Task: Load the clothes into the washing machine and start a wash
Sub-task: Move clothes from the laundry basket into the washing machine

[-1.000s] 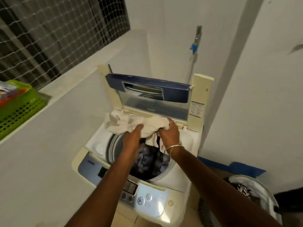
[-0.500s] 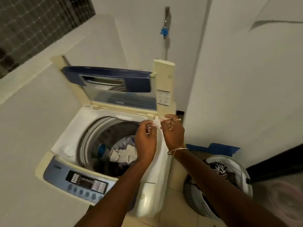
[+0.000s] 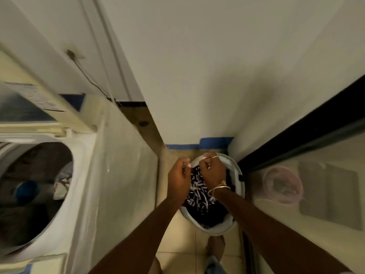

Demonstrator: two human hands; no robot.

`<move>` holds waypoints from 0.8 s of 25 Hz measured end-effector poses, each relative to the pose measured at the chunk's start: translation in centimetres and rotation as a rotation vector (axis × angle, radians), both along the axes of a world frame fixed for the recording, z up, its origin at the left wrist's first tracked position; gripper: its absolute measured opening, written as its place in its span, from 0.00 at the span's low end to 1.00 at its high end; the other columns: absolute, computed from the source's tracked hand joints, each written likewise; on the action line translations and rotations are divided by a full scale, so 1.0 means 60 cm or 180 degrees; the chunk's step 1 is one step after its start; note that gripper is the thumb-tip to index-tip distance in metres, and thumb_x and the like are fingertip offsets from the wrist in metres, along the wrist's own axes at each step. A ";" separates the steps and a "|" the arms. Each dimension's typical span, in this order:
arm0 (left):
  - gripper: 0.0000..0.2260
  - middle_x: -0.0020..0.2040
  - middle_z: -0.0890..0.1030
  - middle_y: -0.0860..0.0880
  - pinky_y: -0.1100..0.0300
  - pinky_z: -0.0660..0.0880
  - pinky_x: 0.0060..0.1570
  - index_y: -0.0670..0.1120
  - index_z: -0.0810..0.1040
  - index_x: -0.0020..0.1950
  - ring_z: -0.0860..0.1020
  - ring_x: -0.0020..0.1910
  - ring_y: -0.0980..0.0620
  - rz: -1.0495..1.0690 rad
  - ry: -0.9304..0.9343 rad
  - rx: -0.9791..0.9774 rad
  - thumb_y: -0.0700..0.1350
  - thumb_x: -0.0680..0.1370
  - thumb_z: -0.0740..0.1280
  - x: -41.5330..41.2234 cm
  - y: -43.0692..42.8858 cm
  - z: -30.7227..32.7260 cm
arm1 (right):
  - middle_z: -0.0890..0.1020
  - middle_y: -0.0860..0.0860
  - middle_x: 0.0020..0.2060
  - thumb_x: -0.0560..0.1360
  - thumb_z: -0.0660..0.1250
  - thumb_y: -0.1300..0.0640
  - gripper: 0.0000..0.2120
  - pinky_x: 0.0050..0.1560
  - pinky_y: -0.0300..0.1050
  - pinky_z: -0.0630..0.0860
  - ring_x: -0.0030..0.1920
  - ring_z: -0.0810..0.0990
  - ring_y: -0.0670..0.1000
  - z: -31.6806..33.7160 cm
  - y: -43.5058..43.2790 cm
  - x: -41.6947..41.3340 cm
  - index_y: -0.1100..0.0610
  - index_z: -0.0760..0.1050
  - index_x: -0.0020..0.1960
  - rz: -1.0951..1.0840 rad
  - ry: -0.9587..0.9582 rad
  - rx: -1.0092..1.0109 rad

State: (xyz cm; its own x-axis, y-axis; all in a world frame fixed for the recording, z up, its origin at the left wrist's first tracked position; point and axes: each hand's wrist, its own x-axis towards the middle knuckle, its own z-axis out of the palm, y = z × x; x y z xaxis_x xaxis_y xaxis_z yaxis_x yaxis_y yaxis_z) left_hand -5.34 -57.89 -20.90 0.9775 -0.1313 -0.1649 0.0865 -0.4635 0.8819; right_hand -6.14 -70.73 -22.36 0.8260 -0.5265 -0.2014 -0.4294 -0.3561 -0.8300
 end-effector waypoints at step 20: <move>0.33 0.68 0.74 0.53 0.48 0.72 0.69 0.51 0.65 0.74 0.73 0.68 0.52 -0.0582 0.1738 -0.0389 0.39 0.73 0.75 -0.075 0.019 -0.361 | 0.79 0.54 0.57 0.72 0.66 0.46 0.19 0.58 0.50 0.75 0.57 0.79 0.58 -0.399 -0.075 -0.068 0.51 0.79 0.60 0.1223 0.1316 -0.0792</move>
State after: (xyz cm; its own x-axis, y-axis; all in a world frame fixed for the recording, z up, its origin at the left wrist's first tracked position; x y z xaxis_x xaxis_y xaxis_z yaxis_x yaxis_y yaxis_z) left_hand -9.82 -56.77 -42.56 0.7150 -0.3396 -0.6111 0.4712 -0.4116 0.7801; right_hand -10.25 -75.24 -46.30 0.8457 -0.2791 -0.4548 -0.5004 -0.7108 -0.4944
